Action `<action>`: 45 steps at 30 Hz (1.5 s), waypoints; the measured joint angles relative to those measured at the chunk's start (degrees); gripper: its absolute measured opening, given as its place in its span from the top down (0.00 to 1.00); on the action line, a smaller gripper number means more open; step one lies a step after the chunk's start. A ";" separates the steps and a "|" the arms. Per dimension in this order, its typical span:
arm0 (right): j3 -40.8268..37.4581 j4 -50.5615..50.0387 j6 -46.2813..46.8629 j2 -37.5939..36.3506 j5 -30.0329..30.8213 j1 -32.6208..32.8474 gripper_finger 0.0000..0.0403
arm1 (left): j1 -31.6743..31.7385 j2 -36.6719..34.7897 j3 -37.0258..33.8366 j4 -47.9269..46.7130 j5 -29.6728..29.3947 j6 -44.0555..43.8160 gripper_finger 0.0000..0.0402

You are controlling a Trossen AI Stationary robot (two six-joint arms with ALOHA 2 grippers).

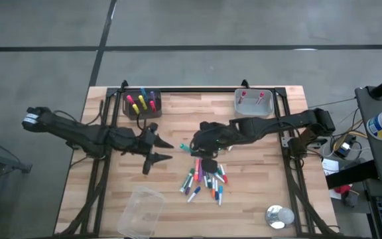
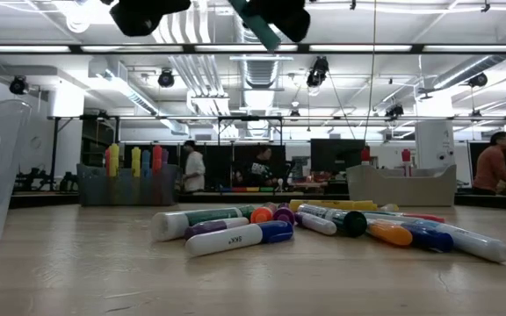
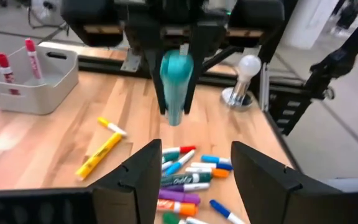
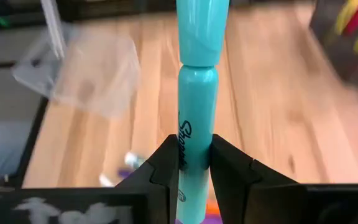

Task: Pick & Place Markers
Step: Put the light blue highlighter pen into the black bin

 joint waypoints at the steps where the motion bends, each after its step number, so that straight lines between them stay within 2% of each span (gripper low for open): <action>1: 0.58 -1.94 0.69 0.41 -0.02 0.00 0.83 | 0.00 0.04 1.27 -2.19 -0.30 0.06 0.54; 7: 3.97 -12.08 3.13 3.00 -0.12 -0.02 0.83 | 0.01 0.09 6.34 -9.98 -2.08 0.29 0.54; 14: 7.00 -18.01 3.36 6.03 -3.04 -0.11 0.83 | 0.13 1.58 8.42 -10.04 -2.13 1.88 0.54; 23: 14.44 -25.73 2.05 11.06 -3.24 -0.13 0.83 | 0.20 5.71 10.36 -10.52 -2.11 2.86 0.54; 33: 19.13 -26.99 0.52 11.87 -3.23 -0.13 0.83 | 0.20 8.29 10.38 -10.82 -2.18 3.16 0.54; 45: 19.23 -26.79 0.08 11.85 -3.23 -0.13 0.83 | 0.50 8.44 10.45 -9.23 -2.18 3.19 0.54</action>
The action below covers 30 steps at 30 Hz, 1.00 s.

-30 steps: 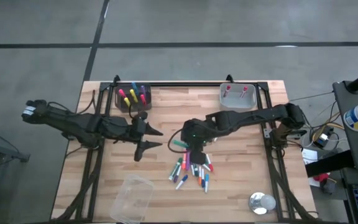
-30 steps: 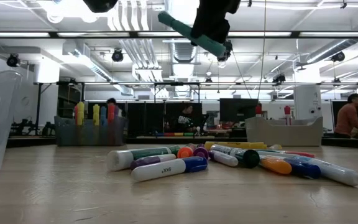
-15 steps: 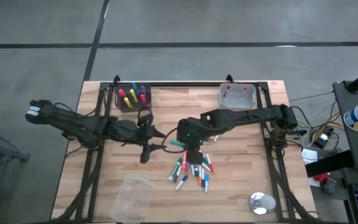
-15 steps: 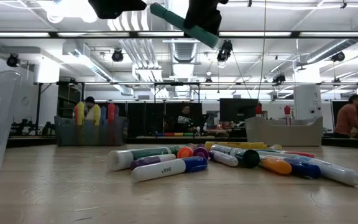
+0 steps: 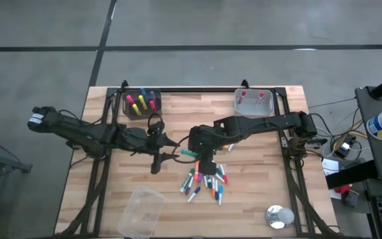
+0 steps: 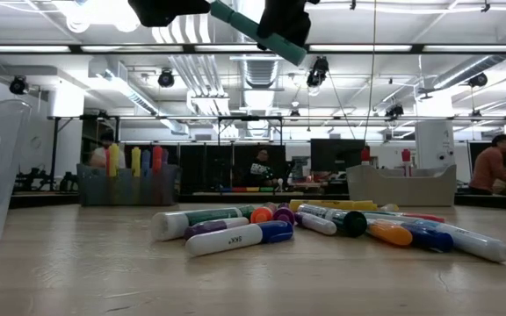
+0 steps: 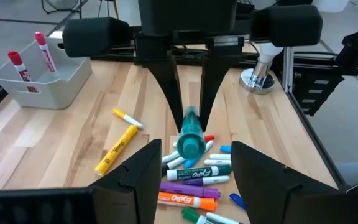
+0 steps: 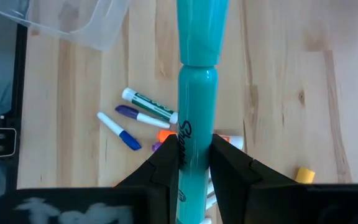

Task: Pick & Place Markers
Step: Put the light blue highlighter pen into the black bin

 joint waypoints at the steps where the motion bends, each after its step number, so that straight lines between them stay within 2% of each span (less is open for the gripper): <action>1: 0.00 0.00 0.00 0.00 0.00 0.00 0.83 | 0.00 0.00 0.00 -0.01 0.01 -0.01 0.54; 8: 0.00 0.07 -0.24 0.00 0.00 0.00 0.83 | 0.00 0.72 0.00 1.84 0.18 -0.43 0.54; 13: -0.02 0.14 -0.44 0.00 0.00 0.02 0.83 | 0.00 3.98 0.00 5.07 1.65 -1.19 0.54; 30: -0.04 0.02 -0.39 0.00 0.04 0.07 0.83 | 0.00 5.42 1.51 3.13 1.57 -1.27 0.54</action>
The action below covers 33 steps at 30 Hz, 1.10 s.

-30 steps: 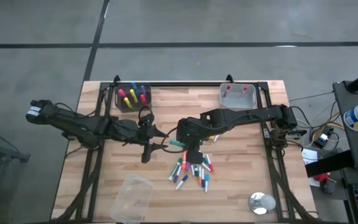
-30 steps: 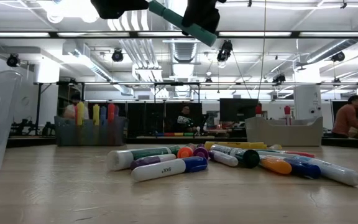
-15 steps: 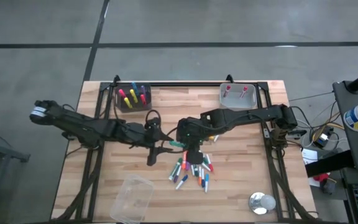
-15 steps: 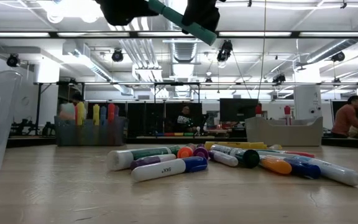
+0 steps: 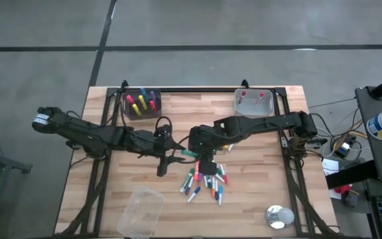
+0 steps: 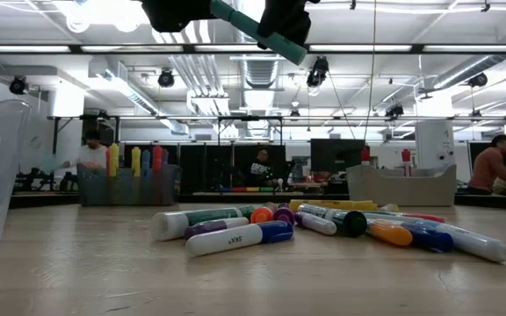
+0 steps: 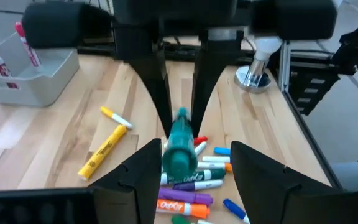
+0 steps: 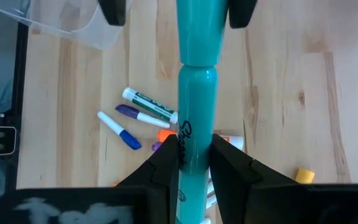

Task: Pick & Place Markers
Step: Put the light blue highlighter pen into the black bin

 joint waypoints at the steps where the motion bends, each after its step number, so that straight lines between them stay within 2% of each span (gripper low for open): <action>1: 0.00 0.00 0.00 0.00 -0.02 0.00 0.83 | 0.00 0.00 0.00 -0.53 0.00 -0.23 0.55; 15: -0.02 -0.04 0.00 0.00 -0.04 0.02 0.83 | 0.40 0.09 0.02 -0.79 -0.07 -1.06 0.70; 27: -0.02 -0.02 0.00 0.00 -0.02 0.08 0.83 | 1.05 0.11 -0.07 -0.62 -0.02 -1.01 0.71; 33: -0.04 -0.02 0.00 0.00 -0.02 0.09 0.83 | 1.11 0.11 -0.09 -0.64 0.72 -0.74 0.77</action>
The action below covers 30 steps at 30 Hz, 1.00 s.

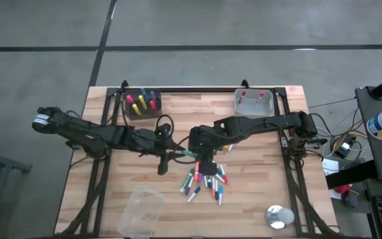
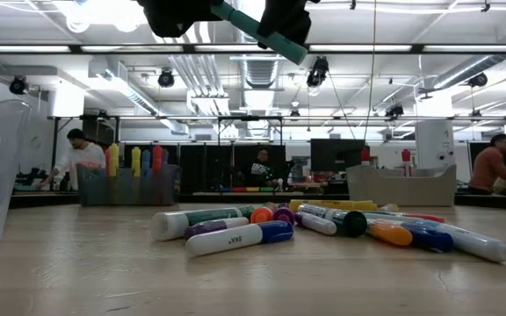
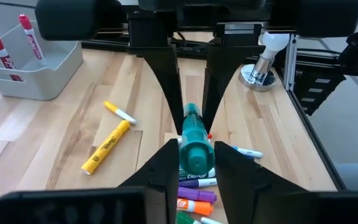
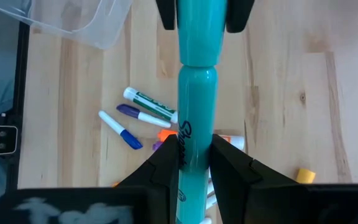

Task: Pick & Place Markers
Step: Put the light blue highlighter pen into the black bin

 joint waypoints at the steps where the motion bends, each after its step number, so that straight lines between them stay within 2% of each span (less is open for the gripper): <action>1: 0.00 0.00 0.00 0.00 -0.01 0.00 0.83 | -0.02 0.00 0.00 0.00 0.09 0.00 0.78; 5: 0.00 0.00 -0.02 0.00 0.00 0.00 0.83 | 0.02 0.00 -0.02 0.00 0.19 0.00 0.82; 14: -0.02 0.05 0.04 0.00 0.00 0.01 0.81 | 0.02 0.00 -0.04 0.00 0.31 0.02 0.83; 22: -0.02 0.48 0.28 -0.02 2.67 0.02 0.64 | 0.02 0.00 0.55 -2.46 0.31 -0.27 0.83; 26: -0.02 -0.01 -0.87 -0.06 3.21 0.02 0.53 | 0.00 -0.57 2.27 -7.14 -0.38 -0.78 0.83; 30: -0.02 -0.22 -0.55 -0.13 3.30 0.11 0.47 | 0.15 -1.55 4.99 -14.53 -1.20 -1.56 0.83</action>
